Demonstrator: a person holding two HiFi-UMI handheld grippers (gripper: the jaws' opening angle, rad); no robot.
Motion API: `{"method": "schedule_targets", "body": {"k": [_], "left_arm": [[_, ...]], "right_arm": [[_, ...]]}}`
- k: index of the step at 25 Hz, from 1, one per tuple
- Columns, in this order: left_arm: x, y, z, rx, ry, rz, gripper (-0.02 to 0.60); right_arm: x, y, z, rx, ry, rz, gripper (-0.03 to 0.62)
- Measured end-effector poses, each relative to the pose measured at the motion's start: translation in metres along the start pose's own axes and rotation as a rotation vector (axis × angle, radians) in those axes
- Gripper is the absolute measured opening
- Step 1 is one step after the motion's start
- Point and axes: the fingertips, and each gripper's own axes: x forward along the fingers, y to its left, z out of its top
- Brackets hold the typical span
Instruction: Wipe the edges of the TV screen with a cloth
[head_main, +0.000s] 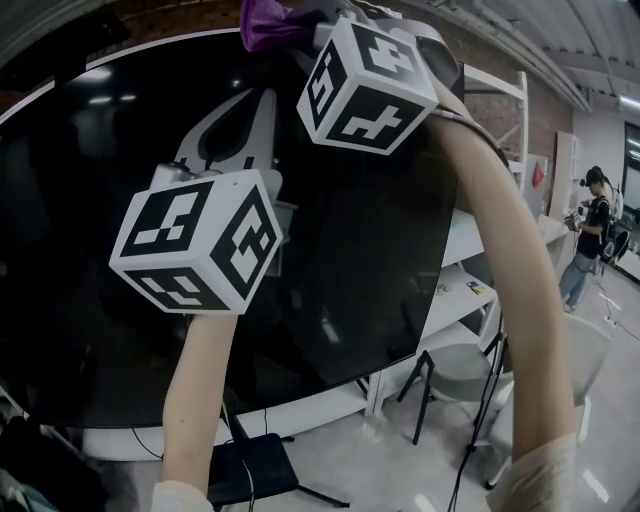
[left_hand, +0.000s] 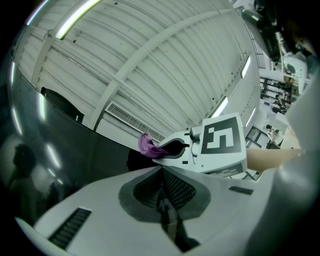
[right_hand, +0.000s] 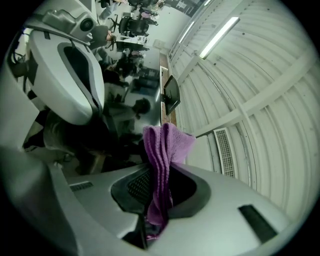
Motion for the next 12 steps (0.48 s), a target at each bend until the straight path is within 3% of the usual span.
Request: {"method": "schedule_targets", "body": {"k": [6,12], "left_arm": [[0.038,-0.043,-0.019,0.027,-0.007,0.093,0.015],[0.084,-0.121,-0.049,0.086,0.022,0.149,0.015]], "right_arm": [[-0.021,-0.007,-0.067,0.002,-0.067,-0.028,0.061],[-0.047,-0.009,-0.141,-0.022,-0.113,-0.003,0.061]]}}
